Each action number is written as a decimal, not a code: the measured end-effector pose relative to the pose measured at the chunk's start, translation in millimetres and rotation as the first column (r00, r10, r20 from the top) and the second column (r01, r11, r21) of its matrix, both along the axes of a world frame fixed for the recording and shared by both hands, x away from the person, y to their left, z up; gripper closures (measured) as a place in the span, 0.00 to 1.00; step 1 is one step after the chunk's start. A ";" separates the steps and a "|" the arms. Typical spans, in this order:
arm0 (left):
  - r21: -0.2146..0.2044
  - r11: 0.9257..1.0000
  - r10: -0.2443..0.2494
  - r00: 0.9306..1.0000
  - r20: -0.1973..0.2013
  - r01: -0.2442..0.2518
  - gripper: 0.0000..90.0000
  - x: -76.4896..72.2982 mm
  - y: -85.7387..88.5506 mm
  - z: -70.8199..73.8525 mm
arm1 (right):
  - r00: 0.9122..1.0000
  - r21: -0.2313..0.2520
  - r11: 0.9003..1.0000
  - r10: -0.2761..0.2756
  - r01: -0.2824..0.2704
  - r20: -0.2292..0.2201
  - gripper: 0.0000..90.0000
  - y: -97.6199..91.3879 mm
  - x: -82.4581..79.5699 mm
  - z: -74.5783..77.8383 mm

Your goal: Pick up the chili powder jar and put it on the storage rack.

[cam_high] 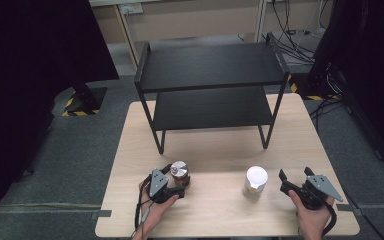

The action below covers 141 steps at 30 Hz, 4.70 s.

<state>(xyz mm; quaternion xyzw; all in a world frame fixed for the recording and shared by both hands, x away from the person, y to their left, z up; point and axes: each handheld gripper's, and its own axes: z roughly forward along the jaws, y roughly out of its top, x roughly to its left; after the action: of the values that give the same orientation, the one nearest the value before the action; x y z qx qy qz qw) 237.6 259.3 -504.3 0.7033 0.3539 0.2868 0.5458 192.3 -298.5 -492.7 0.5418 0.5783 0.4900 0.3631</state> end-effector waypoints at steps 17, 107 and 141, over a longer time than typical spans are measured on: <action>0.014 1.000 -0.010 0.999 -0.033 0.010 0.34 3.3 -4.0 5.3 | 1.000 0.004 1.000 0.005 -0.005 -0.006 0.09 -1.0 0.9 0.7; -0.136 0.965 0.259 0.900 0.350 -0.225 0.34 9.3 -37.0 167.6 | 1.000 -0.005 1.000 0.004 -0.004 -0.031 0.09 1.9 3.7 4.6; -0.131 0.958 0.285 0.895 0.344 -0.254 0.34 32.5 -38.1 242.3 | 0.999 -0.007 1.000 0.004 -0.004 -0.036 0.09 2.0 4.5 5.5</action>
<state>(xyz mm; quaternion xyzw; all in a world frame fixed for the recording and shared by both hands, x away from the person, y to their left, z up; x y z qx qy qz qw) 270.2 221.2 -262.0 0.5598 0.3537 0.4683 0.5849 196.7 -296.5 -487.2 0.5483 0.5875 0.4788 0.3534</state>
